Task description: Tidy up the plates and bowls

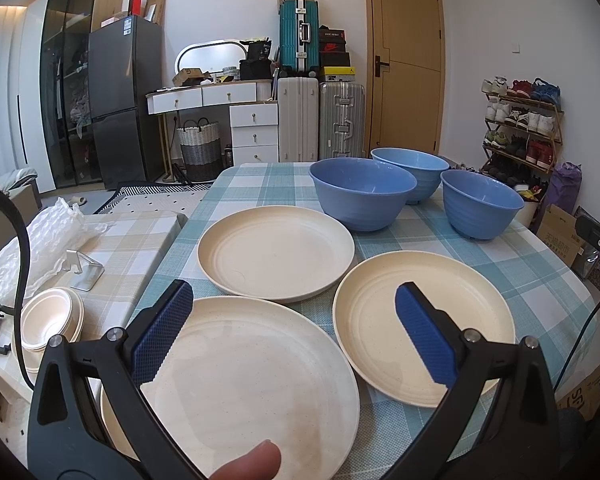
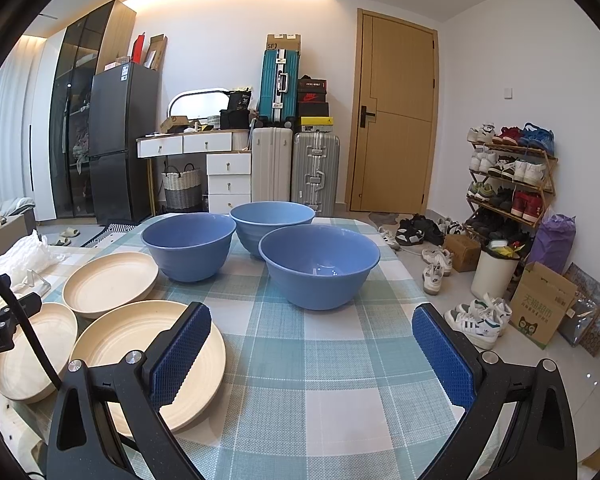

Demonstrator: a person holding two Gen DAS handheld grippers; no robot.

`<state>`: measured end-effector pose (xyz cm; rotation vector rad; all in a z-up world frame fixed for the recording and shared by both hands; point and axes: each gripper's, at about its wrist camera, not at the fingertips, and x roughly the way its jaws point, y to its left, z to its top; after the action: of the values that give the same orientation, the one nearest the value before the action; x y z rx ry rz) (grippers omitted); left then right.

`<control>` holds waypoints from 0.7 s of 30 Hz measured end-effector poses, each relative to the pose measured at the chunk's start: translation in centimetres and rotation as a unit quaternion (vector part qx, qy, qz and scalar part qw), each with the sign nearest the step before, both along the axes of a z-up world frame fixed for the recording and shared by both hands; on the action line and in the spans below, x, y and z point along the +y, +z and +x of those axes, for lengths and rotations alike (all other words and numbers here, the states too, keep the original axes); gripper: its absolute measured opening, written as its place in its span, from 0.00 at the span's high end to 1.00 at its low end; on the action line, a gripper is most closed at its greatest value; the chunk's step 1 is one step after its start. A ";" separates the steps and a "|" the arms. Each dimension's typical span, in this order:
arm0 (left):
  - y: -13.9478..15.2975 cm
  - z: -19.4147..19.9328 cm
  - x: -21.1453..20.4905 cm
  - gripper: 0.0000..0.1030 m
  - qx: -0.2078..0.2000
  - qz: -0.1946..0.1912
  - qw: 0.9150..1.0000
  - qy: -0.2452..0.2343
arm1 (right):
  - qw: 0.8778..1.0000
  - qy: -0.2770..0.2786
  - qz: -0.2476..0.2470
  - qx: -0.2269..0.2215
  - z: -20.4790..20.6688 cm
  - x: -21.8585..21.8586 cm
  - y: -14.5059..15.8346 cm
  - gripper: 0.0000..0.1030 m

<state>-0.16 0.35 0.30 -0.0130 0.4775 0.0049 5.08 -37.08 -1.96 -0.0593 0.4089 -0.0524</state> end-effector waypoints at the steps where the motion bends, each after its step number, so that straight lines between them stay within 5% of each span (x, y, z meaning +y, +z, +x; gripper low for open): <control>1: 0.0 0.0 0.0 0.02 0.000 0.001 1.000 0.000 | 1.000 0.001 0.000 0.000 0.0 0.0 0.0 0.00; 21: -0.2 -0.3 2.4 0.02 -0.002 0.001 1.000 0.012 | 1.000 0.008 -0.004 0.002 0.3 0.5 -0.1 0.00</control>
<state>-0.45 2.76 0.12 -0.0163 0.4740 0.0282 5.39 -36.61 -2.08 -0.0709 0.4131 -0.0385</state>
